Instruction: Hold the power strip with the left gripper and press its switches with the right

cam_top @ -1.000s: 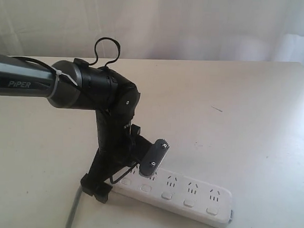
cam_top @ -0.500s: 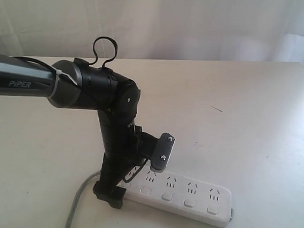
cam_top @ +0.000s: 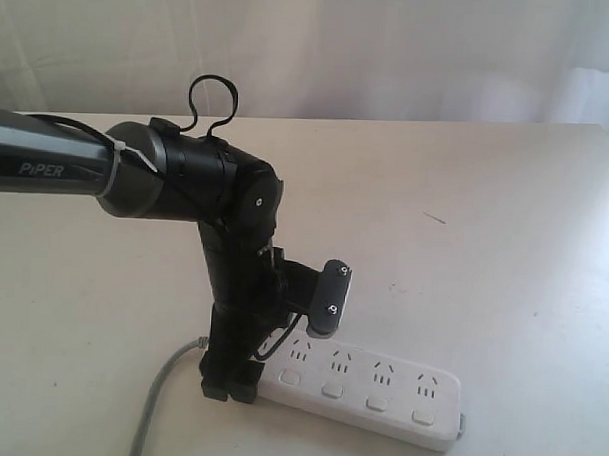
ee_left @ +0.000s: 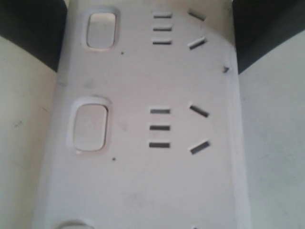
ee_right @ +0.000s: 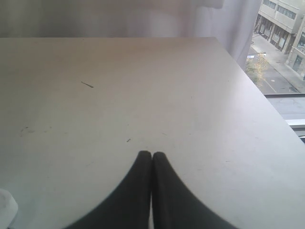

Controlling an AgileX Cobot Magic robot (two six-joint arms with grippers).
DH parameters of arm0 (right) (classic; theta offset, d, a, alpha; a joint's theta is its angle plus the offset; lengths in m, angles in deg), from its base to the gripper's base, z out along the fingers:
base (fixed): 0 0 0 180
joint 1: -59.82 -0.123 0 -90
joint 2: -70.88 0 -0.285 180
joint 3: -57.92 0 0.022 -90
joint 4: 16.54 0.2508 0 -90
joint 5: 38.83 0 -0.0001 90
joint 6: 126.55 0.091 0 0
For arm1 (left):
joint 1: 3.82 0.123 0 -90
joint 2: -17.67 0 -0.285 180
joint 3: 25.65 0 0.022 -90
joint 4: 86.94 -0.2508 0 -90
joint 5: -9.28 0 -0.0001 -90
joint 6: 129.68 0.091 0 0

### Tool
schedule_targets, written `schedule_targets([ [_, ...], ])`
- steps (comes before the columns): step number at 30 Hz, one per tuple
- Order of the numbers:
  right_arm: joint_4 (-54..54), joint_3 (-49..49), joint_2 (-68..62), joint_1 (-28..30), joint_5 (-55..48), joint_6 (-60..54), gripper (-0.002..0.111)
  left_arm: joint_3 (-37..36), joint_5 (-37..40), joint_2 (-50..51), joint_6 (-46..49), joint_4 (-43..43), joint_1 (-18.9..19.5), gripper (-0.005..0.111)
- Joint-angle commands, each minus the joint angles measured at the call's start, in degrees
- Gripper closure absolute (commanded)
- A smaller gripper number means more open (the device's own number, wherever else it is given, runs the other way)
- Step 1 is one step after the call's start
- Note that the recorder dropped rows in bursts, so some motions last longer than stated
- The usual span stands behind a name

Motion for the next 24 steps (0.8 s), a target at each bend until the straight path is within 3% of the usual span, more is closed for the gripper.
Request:
schedule_targets([
  [1, -0.1, 0.3, 0.4, 0.5, 0.5, -0.2, 0.108, -0.4, 1.8, 0.1, -0.8, -0.2, 0.0, 0.068],
  [5, -0.1, 0.3, 0.4, 0.5, 0.5, -0.2, 0.108, -0.4, 2.1, 0.1, -2.2, -0.2, 0.0, 0.106],
  [24, -0.1, 0.3, 0.4, 0.5, 0.5, -0.2, 0.108, -0.4, 2.0, 0.1, -3.3, 0.9, 0.0, 0.107],
])
